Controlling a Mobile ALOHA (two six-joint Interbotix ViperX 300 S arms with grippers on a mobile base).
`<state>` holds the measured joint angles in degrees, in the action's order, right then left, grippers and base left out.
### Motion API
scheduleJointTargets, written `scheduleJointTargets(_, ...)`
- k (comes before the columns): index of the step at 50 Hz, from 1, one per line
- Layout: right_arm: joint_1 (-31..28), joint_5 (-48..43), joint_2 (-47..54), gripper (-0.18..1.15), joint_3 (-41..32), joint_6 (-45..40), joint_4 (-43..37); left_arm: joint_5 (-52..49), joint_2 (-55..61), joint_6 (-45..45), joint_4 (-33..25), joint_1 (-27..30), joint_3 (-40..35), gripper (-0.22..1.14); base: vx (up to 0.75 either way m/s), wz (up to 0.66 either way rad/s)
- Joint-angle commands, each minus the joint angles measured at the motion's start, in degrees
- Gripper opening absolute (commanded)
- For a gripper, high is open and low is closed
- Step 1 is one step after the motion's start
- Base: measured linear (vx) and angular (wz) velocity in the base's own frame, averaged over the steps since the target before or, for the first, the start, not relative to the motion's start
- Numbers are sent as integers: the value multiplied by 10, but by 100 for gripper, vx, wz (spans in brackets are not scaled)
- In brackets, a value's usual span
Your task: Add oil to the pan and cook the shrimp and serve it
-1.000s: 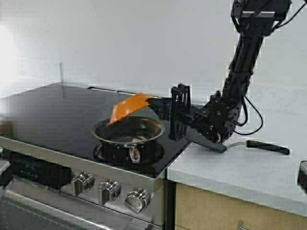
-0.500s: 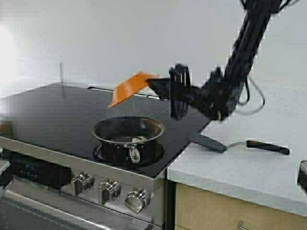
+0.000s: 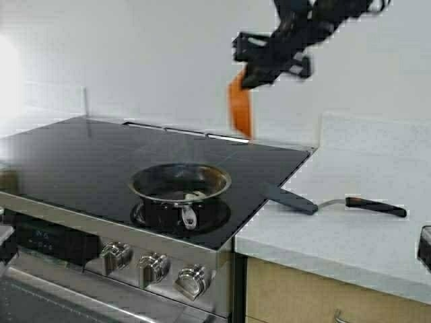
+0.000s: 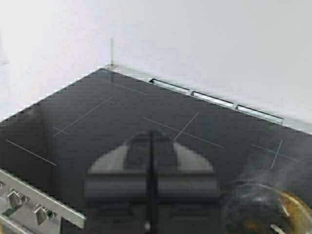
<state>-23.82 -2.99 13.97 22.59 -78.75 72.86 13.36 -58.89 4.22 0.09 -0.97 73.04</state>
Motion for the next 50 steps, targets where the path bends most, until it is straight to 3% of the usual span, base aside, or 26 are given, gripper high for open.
scheduleJointTargets(1, 3, 161, -97, 6, 47, 19, 67, 3, 5, 1, 1, 1, -8, 3, 0, 0)
scheduleJointTargets(10, 5, 352, -130, 6, 89, 160, 44, 3, 5, 1, 1, 1, -6, 3, 0, 0)
scheduleJointTargets(18, 42, 518, -96, 6, 72, 327, 0, 3, 5, 1, 1, 1, -6, 3, 0, 0)
scheduleJointTargets(38, 236, 525, -5, 6, 47, 353, -6, 3, 5, 1, 1, 1, -7, 3, 0, 0)
scheduleJointTargets(50, 293, 478, 78, 6, 11, 354, -9, 3, 6, 1, 1, 1, -5, 3, 0, 0)
